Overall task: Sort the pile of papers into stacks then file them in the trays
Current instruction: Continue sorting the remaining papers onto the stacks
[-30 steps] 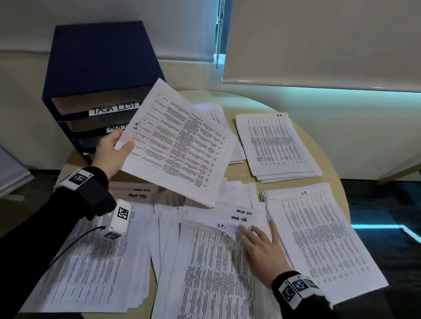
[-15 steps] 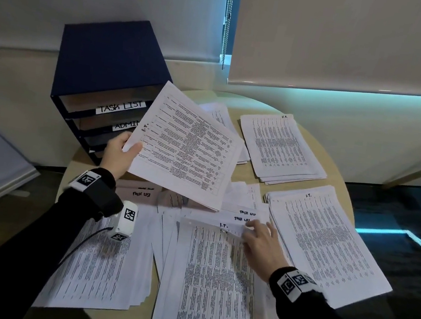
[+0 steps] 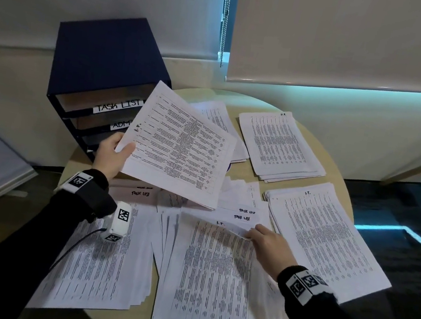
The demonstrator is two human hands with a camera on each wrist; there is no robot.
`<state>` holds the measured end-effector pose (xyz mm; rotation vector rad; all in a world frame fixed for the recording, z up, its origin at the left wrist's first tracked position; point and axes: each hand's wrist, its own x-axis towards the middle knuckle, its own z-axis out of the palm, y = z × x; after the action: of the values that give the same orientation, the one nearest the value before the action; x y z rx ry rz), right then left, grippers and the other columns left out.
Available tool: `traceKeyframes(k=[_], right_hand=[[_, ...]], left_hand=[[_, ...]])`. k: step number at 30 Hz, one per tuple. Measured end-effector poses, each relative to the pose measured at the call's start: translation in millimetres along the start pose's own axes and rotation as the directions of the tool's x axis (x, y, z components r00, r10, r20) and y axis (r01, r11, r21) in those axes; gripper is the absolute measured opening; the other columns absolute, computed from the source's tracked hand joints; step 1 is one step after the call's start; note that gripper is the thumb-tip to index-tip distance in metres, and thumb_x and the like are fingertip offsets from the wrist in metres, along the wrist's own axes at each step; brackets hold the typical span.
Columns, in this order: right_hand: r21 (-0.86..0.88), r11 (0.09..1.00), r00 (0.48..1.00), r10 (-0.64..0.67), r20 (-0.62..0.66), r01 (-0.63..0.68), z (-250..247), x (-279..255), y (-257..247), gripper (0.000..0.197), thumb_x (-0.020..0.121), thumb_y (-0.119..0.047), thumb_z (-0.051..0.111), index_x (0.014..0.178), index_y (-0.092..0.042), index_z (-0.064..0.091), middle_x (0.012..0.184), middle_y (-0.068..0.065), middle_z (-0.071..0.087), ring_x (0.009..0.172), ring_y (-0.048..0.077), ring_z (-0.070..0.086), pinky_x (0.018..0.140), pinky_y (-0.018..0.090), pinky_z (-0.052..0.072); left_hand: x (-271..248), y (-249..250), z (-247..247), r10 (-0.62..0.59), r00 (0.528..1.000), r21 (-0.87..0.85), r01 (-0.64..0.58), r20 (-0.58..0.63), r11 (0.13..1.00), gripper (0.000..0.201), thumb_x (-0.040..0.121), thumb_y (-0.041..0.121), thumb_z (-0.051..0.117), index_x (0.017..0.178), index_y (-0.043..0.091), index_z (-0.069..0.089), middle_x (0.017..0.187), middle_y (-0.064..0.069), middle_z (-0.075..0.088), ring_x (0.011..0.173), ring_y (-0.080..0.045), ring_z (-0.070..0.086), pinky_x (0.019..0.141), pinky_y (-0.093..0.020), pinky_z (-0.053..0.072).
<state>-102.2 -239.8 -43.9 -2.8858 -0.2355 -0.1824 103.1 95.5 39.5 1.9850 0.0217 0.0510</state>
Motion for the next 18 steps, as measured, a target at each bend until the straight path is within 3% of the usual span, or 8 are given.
traceKeyframes(k=[2, 4, 6, 8, 10, 12, 15, 18], right_hand=[[-0.018, 1.000, 1.000, -0.008, 0.031, 0.009, -6, 4, -2, 0.036, 0.054, 0.001, 0.086, 0.074, -0.023, 0.067, 0.058, -0.011, 0.057, 0.042, 0.009, 0.050, 0.035, 0.017, 0.036], [-0.010, 1.000, 0.999, 0.012, 0.032, -0.011, -7, 4, -3, 0.034, 0.060, 0.000, 0.082, 0.075, -0.024, 0.064, 0.059, -0.012, 0.058, 0.046, 0.011, 0.052, 0.035, 0.020, 0.035], [0.045, 0.998, 0.998, 0.049, 0.036, -0.051, -8, 2, -2, 0.030, 0.067, 0.002, 0.077, 0.076, -0.023, 0.063, 0.064, -0.011, 0.059, 0.054, 0.013, 0.054, 0.040, 0.022, 0.036], [0.108, 0.993, 0.998, 0.046, 0.032, -0.049, -11, 1, -2, 0.030, 0.070, 0.006, 0.071, 0.077, -0.022, 0.063, 0.070, -0.010, 0.060, 0.061, 0.014, 0.055, 0.045, 0.024, 0.041], [0.214, 0.976, 0.999, 0.024, 0.023, -0.028, -22, 3, -2, 0.032, 0.070, 0.010, 0.065, 0.076, -0.021, 0.061, 0.072, -0.013, 0.058, 0.068, 0.013, 0.052, 0.052, 0.025, 0.043], [0.336, 0.941, 0.999, 0.040, -0.002, -0.037, -36, 8, 1, 0.033, 0.068, 0.010, 0.057, 0.074, -0.023, 0.059, 0.073, -0.017, 0.055, 0.072, 0.011, 0.050, 0.059, 0.026, 0.042], [0.489, 0.868, 0.996, 0.087, 0.018, -0.085, -58, 16, 7, 0.037, 0.068, 0.012, 0.056, 0.073, -0.024, 0.064, 0.076, -0.013, 0.062, 0.075, 0.010, 0.057, 0.067, 0.030, 0.046], [0.613, 0.767, 0.982, 0.137, 0.130, -0.188, -78, 25, 6, 0.043, 0.069, 0.012, 0.051, 0.070, -0.029, 0.065, 0.078, -0.011, 0.067, 0.076, 0.009, 0.062, 0.071, 0.029, 0.048]], left_hand=[[-1, 2, 1, 0.013, 1.000, -0.005, -0.013, 0.013, 1.000, 0.022, 0.096, 0.004, 0.053, 0.118, 0.002, 0.057, 0.105, -0.008, 0.060, 0.091, -0.021, 0.055, 0.066, -0.016, 0.043], [-1, 0, 2, 0.013, 0.999, -0.025, -0.012, 0.044, 1.000, 0.016, 0.096, 0.004, 0.052, 0.111, 0.008, 0.058, 0.098, -0.004, 0.062, 0.089, -0.021, 0.056, 0.068, -0.019, 0.045], [2, -3, 0, 0.003, 0.998, -0.082, 0.002, 0.067, 0.997, 0.016, 0.096, 0.003, 0.053, 0.103, 0.016, 0.059, 0.096, 0.004, 0.064, 0.093, -0.024, 0.059, 0.080, -0.031, 0.048], [3, -5, 0, 0.000, 0.998, -0.133, 0.008, 0.061, 0.991, 0.022, 0.096, 0.003, 0.054, 0.102, 0.023, 0.060, 0.100, 0.008, 0.064, 0.097, -0.022, 0.061, 0.088, -0.035, 0.048], [4, -3, 2, 0.005, 0.999, -0.158, 0.002, 0.044, 0.987, 0.021, 0.097, 0.003, 0.052, 0.109, 0.018, 0.059, 0.100, 0.010, 0.064, 0.093, -0.014, 0.062, 0.086, -0.030, 0.048], [8, 0, 4, -0.019, 0.997, -0.171, 0.030, 0.069, 0.985, 0.020, 0.097, 0.004, 0.051, 0.107, 0.019, 0.060, 0.099, 0.006, 0.064, 0.091, -0.016, 0.062, 0.087, -0.034, 0.049], [14, 5, 6, -0.054, 0.966, -0.130, 0.090, 0.253, 0.987, 0.019, 0.097, 0.005, 0.052, 0.100, 0.021, 0.062, 0.103, -0.001, 0.066, 0.099, -0.025, 0.061, 0.096, -0.046, 0.045], [17, 9, 18, -0.085, 0.877, 0.044, 0.073, 0.473, 0.996, 0.021, 0.096, 0.010, 0.055, 0.116, 0.012, 0.060, 0.116, -0.005, 0.065, 0.108, -0.025, 0.061, 0.104, -0.047, 0.042]])
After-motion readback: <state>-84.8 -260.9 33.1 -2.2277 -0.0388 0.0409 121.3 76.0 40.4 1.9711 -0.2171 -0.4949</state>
